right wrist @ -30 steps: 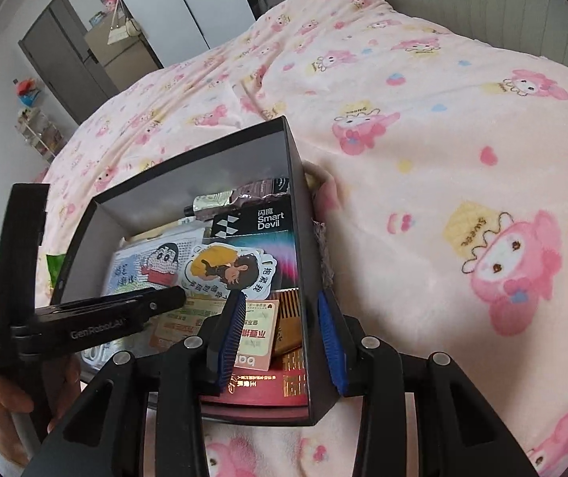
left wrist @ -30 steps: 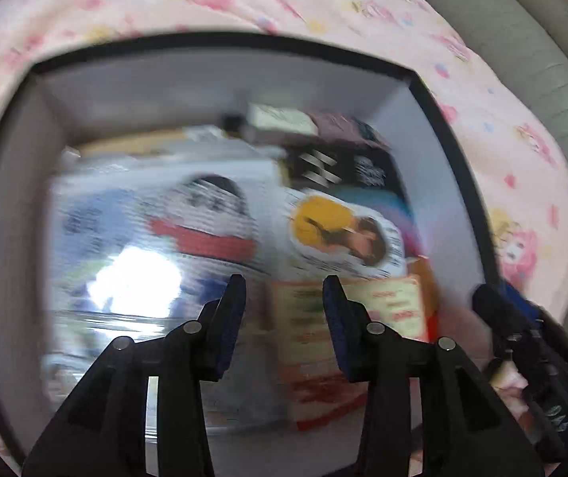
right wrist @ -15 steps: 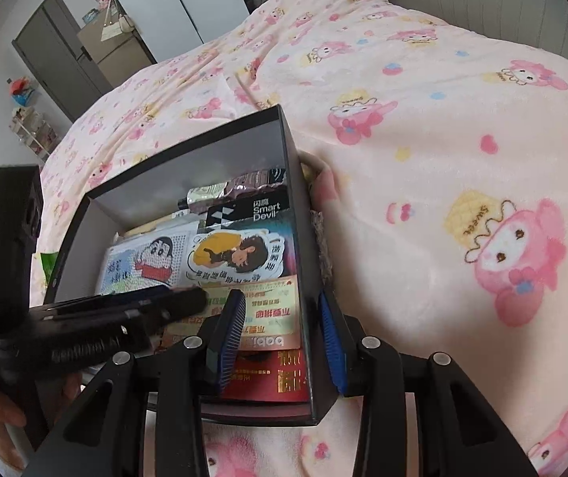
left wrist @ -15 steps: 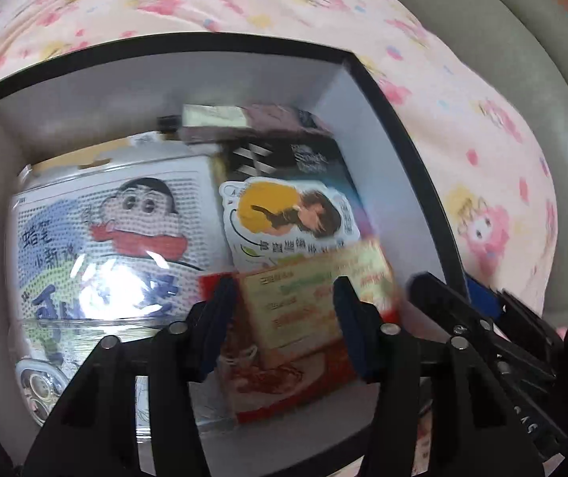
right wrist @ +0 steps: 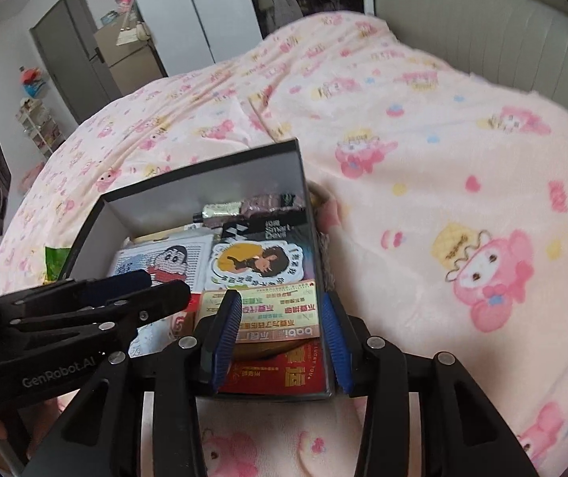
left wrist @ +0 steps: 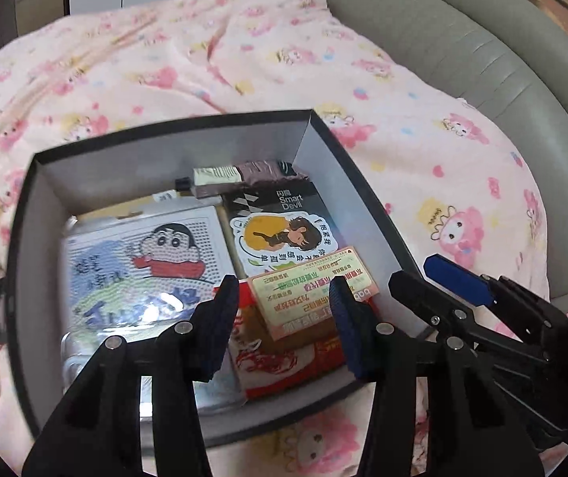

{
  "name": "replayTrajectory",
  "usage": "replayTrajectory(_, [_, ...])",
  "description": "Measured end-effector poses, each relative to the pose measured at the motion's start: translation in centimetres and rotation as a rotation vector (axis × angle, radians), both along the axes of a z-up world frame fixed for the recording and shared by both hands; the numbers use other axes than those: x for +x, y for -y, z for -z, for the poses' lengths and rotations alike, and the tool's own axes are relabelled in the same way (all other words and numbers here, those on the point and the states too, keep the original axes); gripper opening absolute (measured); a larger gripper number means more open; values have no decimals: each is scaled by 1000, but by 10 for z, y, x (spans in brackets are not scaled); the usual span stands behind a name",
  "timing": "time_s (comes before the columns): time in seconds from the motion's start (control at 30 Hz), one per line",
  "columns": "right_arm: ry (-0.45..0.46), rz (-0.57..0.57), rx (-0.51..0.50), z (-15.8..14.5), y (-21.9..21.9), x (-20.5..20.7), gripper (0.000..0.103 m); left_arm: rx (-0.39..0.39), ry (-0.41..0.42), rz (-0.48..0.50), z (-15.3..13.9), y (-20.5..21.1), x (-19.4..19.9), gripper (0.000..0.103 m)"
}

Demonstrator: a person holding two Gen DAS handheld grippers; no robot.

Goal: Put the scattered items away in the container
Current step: 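Move the open left gripper back toward the items beside the box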

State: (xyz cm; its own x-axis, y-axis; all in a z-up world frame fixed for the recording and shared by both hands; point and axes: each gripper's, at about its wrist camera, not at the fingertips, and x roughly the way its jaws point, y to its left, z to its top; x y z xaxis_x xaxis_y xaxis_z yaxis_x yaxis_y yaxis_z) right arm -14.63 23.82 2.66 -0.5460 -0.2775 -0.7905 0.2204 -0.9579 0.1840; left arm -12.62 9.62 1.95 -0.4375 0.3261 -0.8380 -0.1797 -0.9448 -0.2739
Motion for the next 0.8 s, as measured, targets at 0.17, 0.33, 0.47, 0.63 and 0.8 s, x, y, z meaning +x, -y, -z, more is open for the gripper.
replayTrajectory(0.17, [-75,19,52,-18,5,24,38,17,-24,40,-13,3,22,47])
replayTrajectory(0.33, [-121,18,3,-34,12,59,38,-27,-92,39,-40,18,62,47])
replayTrajectory(0.47, [-132,-25,-25,-41,29,86,38,-23,-105,20,-49,39,93,47])
replayTrajectory(0.63, [-131,-87,-32,-42,56,113,38,-14,-95,-19,-51,70,124,47])
replayTrajectory(0.8, [-109,-156,-20,-41,96,130,35,-29,-99,-134,-51,101,149,47])
